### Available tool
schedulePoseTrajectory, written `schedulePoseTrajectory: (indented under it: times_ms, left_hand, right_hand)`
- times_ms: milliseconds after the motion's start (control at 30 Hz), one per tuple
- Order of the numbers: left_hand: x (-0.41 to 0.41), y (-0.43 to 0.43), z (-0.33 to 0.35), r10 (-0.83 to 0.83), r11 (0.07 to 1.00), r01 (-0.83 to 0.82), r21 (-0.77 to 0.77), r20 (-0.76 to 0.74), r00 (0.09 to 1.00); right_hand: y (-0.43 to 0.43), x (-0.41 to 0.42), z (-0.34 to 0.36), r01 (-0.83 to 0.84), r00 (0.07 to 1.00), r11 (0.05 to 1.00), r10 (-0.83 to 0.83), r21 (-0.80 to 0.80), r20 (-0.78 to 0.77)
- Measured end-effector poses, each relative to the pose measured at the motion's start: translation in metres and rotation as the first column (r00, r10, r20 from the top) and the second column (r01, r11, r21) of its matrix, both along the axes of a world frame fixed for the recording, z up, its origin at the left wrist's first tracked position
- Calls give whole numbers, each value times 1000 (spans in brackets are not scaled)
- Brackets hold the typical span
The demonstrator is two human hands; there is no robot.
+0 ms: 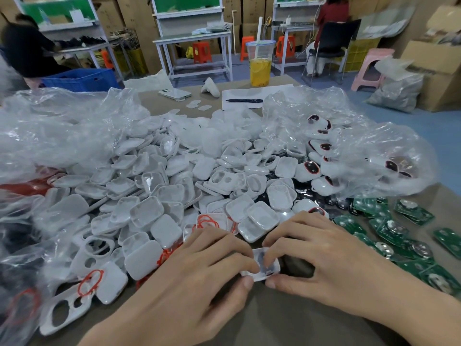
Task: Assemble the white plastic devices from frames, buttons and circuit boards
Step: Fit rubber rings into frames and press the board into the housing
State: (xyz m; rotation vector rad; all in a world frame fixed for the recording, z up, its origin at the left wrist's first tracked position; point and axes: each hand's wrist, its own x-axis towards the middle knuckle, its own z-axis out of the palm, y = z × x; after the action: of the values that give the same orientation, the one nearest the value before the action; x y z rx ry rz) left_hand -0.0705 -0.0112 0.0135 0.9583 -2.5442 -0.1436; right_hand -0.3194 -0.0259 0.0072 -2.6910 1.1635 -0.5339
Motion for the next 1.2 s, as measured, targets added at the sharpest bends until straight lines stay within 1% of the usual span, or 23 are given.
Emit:
schedulePoseTrajectory:
  times_ms: [167,500,800,933,1033,1133,1200]
  left_hand:
    - [1,0,2,-22,1000,22,20,37,999]
    - [0,0,1,-11,1000,11,7,35,999]
    - [5,-4,-3,53,996,-58,-73,-62,997]
    - [11,-10,-4,124,986,-130,-108,-65,990]
    - [16,-14,-6,203,975,-205,-85,-33,979]
    - [18,-19,-6,251,967,-249,-51,43,967]
    - [18,-20,-8,263,964,-260,-47,61,963]
  right_hand:
    - [0,1,0,8,1000,1000,-8,2,5]
    - [-1,1,0,20,1000,1000,-20,14,19]
    - [0,0,2,36,999,998,-37,47,19]
    - [0,-4,9,126,981,990,-133,61,139]
    - [-9,-5,16,221,952,973,-230,65,203]
    - [-29,5,24,271,943,961,-277,61,186]
    - [-46,19,28,301,943,952,-305,54,130]
